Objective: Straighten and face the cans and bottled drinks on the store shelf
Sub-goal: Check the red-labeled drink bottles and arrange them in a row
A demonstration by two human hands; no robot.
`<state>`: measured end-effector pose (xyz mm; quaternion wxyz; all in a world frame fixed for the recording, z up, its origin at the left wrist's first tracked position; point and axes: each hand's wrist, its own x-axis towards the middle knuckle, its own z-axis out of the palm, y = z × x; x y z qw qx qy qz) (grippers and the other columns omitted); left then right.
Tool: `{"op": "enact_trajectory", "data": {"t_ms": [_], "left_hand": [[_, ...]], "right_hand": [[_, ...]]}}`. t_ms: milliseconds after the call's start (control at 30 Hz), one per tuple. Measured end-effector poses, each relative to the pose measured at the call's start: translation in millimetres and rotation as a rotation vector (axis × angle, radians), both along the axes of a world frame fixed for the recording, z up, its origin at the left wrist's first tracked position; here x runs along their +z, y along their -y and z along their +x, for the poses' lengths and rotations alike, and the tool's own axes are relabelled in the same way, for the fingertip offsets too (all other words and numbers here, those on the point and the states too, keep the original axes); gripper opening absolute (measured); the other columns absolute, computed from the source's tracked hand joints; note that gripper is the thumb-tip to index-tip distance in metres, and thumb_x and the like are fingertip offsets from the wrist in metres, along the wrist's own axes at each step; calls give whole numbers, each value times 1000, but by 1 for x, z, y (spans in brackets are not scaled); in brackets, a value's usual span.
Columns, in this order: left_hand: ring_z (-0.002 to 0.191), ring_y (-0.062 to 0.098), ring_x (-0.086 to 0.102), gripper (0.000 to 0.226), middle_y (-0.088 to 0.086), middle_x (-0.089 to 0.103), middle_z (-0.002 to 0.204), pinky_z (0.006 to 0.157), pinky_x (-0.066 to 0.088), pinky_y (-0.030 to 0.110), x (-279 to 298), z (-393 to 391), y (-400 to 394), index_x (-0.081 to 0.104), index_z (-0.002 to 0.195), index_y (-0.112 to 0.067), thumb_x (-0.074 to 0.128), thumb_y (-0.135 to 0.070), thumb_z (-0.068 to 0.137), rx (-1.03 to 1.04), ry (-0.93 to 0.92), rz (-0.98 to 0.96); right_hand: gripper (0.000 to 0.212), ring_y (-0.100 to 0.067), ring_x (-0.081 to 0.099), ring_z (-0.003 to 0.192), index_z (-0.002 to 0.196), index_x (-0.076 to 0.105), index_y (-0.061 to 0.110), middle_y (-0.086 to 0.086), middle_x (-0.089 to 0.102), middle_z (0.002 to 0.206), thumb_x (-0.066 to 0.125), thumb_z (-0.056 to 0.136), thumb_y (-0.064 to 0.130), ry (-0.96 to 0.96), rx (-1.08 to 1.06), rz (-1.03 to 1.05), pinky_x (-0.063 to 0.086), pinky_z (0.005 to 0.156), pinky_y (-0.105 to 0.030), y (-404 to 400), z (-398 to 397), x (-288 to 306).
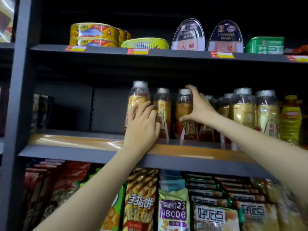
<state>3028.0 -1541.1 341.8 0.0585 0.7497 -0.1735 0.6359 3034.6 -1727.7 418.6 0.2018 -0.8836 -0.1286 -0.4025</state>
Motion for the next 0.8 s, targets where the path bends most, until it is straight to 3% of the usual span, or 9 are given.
{"op": "enact_trajectory", "data": {"t_ms": [133,200,333,433,500,600,667,733,800], "left_hand": [[123,24,50,44,10,64,117,107,16,40,-2,-1,0,66,96,-6,30,-27,85,-6,-53,3],[123,26,50,44,11,62,119,107,15,39,0,-5,-1,66,98,-5,30,-27,84,-33,-75,4],[130,20,37,44,9,53,131,112,18,36,-3,-20,-2,63,112,-8,34,-26,84,-248,-62,-133],[129,1,31,35,-8,44,136,107,19,10,-12,-47,3,57,122,-18,42,-25,91,-604,-173,-297],[123,-3,39,31,-13,48,133,101,28,6,-9,-67,13,54,126,-25,46,-30,96,-865,-384,-413],[111,16,60,41,0,62,120,95,47,29,7,-90,25,55,122,-22,55,-40,86,-1398,-1026,-715],[103,28,64,47,13,64,114,86,54,39,11,-97,29,56,117,-14,63,-36,76,-1552,-1264,-857],[100,26,66,52,13,65,114,82,56,39,10,-100,32,55,119,-14,69,-33,73,-1536,-1198,-873],[100,18,64,56,5,63,116,84,56,36,14,-99,32,52,123,-22,75,-28,73,-1286,-848,-733]], "right_hand": [[108,-15,41,122,142,20,29,-6,41,139,89,59,26,74,161,-81,33,95,-25,18,-59,-4],[107,-6,37,119,141,21,31,-2,40,141,89,59,27,101,204,-102,31,96,-22,23,-83,-5],[105,-15,47,118,134,21,43,9,45,124,90,56,29,232,270,40,43,98,-35,25,-113,0],[100,-17,54,112,124,22,52,21,43,112,89,55,27,279,376,272,49,94,-41,30,-129,3],[98,-17,57,109,122,25,50,11,49,115,87,52,22,213,484,476,52,90,-39,31,-133,1],[92,-20,63,103,122,32,45,-8,55,117,82,51,14,72,697,772,57,77,-36,28,-137,-6],[89,-19,65,99,126,32,41,-11,58,117,79,58,9,36,741,861,57,66,-27,24,-138,-12],[82,-20,65,99,133,30,36,-9,58,117,76,71,7,16,714,938,57,65,-27,22,-136,-17],[63,-25,65,101,135,33,26,-10,57,121,68,84,13,-79,664,1033,58,70,-35,21,-135,-21]]}}
